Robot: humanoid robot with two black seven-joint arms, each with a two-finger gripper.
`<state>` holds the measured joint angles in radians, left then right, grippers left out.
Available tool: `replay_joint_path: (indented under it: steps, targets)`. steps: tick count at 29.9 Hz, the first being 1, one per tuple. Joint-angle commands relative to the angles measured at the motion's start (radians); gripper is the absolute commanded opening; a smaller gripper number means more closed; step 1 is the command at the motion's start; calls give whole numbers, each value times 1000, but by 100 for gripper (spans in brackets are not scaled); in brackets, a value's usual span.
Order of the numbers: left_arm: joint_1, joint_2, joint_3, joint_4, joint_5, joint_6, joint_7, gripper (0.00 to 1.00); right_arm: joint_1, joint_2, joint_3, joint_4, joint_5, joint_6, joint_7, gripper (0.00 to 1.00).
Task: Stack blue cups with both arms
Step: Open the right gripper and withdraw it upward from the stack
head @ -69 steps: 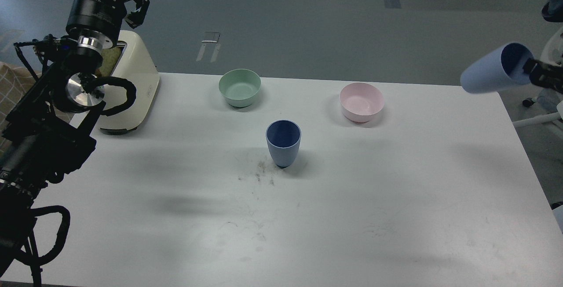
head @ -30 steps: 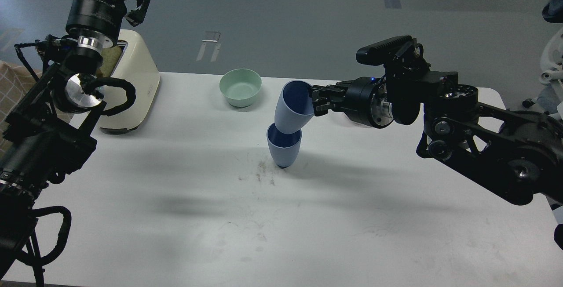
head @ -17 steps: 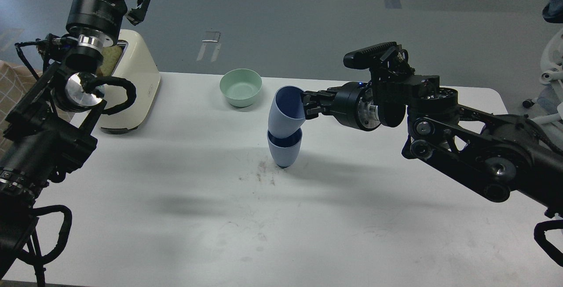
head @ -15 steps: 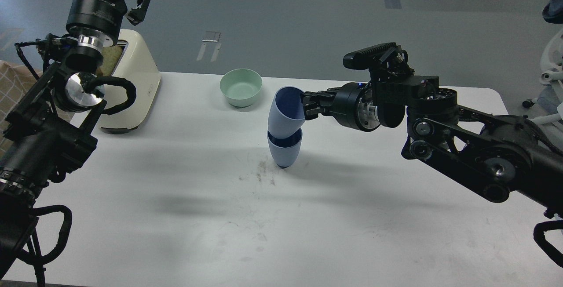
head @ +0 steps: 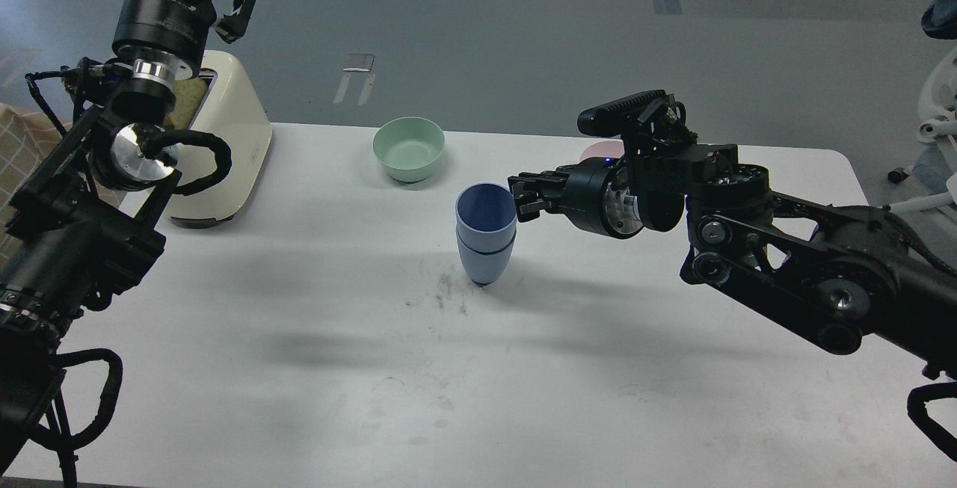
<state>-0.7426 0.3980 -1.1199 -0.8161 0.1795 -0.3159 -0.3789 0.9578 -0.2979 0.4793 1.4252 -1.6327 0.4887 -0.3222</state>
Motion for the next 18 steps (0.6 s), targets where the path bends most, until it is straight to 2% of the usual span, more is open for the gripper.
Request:
replay_joint_path:
  steps: [1, 4, 5, 6, 12, 18]
  targets:
    - [0, -1, 0, 0, 0, 0, 0, 98, 6, 0, 8, 3, -1, 0, 0, 47]
    - [0, -1, 2, 0, 2, 0, 1, 98, 9, 3, 83, 4, 1, 0, 0, 72]
    - [0, -2, 2, 0, 2, 0, 1, 98, 4, 6, 163, 4, 4, 0, 2, 94]
    - [0, -2, 3, 0, 2, 0, 1, 98, 1, 12, 206, 4, 4, 0, 0, 100]
    - [8, -5, 3, 0, 2, -15, 5, 98, 15, 57, 542, -45, 8, 0, 2, 100]
    - [14, -4, 6, 0, 0, -100, 9, 98, 13, 137, 959, -124, 20, 0, 8, 100]
